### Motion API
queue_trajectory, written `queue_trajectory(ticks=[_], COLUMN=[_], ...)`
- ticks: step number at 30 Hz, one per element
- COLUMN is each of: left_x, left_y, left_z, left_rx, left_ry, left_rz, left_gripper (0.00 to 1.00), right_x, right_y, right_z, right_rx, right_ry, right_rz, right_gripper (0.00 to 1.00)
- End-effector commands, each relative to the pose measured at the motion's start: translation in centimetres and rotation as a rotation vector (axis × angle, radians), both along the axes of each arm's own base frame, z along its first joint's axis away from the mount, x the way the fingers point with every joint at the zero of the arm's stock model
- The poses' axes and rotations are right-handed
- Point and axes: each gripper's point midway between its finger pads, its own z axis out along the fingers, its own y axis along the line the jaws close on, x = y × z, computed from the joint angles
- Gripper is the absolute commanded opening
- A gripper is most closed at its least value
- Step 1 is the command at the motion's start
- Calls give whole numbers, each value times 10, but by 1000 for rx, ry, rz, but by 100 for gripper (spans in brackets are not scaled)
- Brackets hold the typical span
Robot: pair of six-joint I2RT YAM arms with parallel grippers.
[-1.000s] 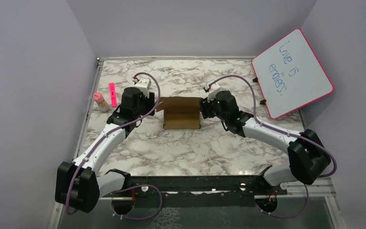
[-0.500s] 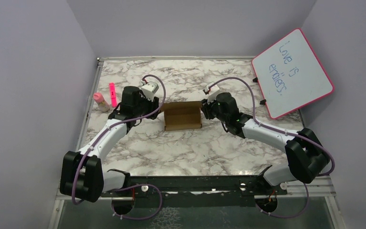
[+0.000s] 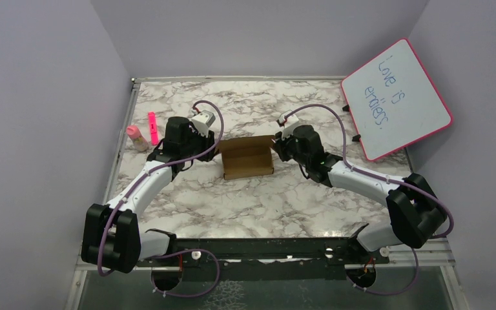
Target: Fold the paper box
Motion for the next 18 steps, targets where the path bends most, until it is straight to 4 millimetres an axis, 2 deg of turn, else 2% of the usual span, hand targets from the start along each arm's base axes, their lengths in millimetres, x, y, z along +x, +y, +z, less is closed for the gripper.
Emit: queue_trajectory(ticks=[1, 10, 18], left_x=[4, 6, 10], left_y=[-1, -12, -22], left_z=[6, 13, 14], left_rx=[-62, -217, -302], left_ry=[32, 111, 87], left_rz=[68, 204, 330], left_gripper=[31, 16, 14], right_x=[4, 2, 3], right_y=[1, 6, 4], right_z=[11, 12, 13], right_rx=[63, 153, 239], right_ry=[-9, 61, 89], right_rz=[-34, -86, -178], right_gripper=[15, 13, 13])
